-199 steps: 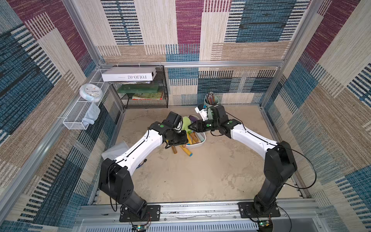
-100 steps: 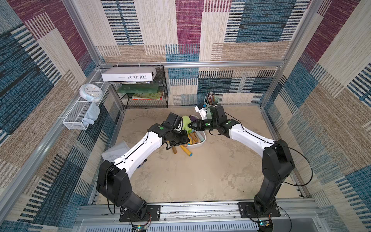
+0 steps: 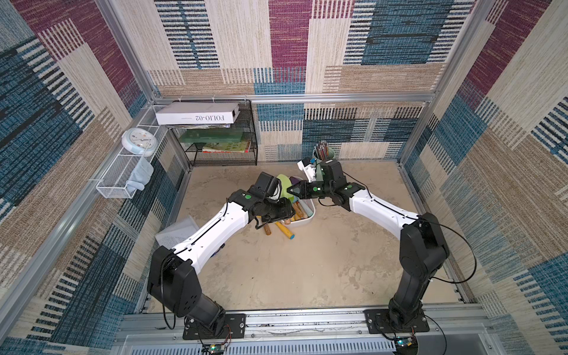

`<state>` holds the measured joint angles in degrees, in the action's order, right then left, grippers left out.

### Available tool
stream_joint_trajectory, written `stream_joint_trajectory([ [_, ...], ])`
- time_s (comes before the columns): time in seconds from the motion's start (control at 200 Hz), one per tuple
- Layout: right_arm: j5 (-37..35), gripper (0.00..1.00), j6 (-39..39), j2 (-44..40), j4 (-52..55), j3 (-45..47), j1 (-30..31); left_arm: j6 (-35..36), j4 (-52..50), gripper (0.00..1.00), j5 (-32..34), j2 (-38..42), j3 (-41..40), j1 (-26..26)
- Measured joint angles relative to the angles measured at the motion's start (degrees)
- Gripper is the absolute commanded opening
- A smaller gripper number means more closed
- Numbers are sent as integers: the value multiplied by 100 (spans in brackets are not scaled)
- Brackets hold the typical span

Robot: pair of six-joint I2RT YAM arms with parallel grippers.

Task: Put the shovel into the storage box
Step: Pick up the shovel from the center of the board, then place the shovel in the storage box.

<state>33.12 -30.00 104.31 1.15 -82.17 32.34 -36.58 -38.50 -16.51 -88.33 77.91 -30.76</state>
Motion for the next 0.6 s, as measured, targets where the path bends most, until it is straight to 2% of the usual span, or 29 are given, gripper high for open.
stream_joint_trajectory([
  [0.05, -13, 0, 37, 15, 31, -4, -9, 11, 7, 99, -15, 24, 0, 0],
  [0.301, -142, 0, 201, 258, 249, -455, -46, 90, -20, 99, -168, 68, 9, -4],
  [0.601, 59, 0, 866, 1176, 1130, -1871, -649, 251, -39, 100, -232, 553, -149, -9],
])
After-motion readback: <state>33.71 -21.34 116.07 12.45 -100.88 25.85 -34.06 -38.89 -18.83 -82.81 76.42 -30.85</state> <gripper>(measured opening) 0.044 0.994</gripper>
